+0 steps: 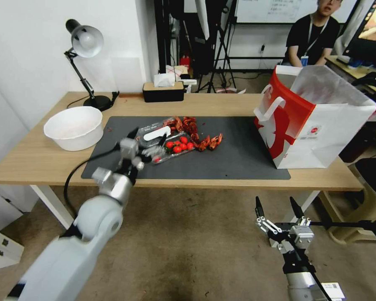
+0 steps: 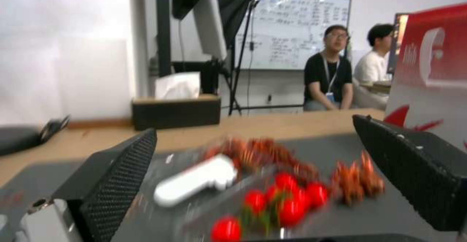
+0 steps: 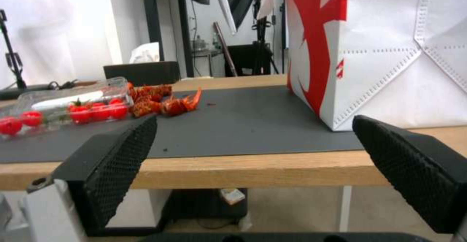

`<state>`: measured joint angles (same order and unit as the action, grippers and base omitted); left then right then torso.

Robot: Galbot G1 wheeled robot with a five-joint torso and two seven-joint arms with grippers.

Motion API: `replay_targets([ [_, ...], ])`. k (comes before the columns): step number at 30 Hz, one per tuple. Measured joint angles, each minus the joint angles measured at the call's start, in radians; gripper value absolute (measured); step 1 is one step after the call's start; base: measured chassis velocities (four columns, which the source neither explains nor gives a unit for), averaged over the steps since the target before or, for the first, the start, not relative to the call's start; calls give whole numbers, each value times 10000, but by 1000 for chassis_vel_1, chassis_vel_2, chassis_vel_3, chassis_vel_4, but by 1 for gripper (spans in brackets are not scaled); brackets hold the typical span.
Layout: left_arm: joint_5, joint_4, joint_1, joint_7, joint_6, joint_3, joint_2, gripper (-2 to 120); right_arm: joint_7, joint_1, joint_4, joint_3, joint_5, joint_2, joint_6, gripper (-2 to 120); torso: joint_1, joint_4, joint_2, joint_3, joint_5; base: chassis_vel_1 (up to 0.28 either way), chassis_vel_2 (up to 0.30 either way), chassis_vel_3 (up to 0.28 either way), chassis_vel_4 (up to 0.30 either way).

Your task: Pick up the trash from the table and place it into the takeout bag.

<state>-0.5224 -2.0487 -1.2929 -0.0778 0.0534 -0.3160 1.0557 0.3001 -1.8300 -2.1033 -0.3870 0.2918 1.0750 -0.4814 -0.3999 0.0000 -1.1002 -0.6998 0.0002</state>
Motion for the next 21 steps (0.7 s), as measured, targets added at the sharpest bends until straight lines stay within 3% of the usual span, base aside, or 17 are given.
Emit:
replay_targets([
  [2,576,-25,-964,236,431,-398,398,100,0,-15,-66,18,323,-165,37,100,0,1,0,0,-2,0,0,0,0],
  [8,1441,-27,-2302,460,1128,-875,1017,100,22,-71,-104,-20,441,-365,17,100,0,0,1,-1,-1,0,0,0,0],
  [12,1709,32,-2766,515,1525,-991,1293,100,25,-127,-105,-45,438,-382,-81,100,0,-1,1,-1,-2,0,0,0,0],
  [17,2289,406,-3375,522,2559,-1102,1695,100,60,-160,-105,-71,411,-393,-191,100,0,1,1,-1,-3,0,0,0,0],
  [21,2648,648,-3482,127,3008,-1246,1931,100,107,-121,-56,-56,411,-394,-247,100,-1,-1,1,-1,-2,0,0,0,0],
])
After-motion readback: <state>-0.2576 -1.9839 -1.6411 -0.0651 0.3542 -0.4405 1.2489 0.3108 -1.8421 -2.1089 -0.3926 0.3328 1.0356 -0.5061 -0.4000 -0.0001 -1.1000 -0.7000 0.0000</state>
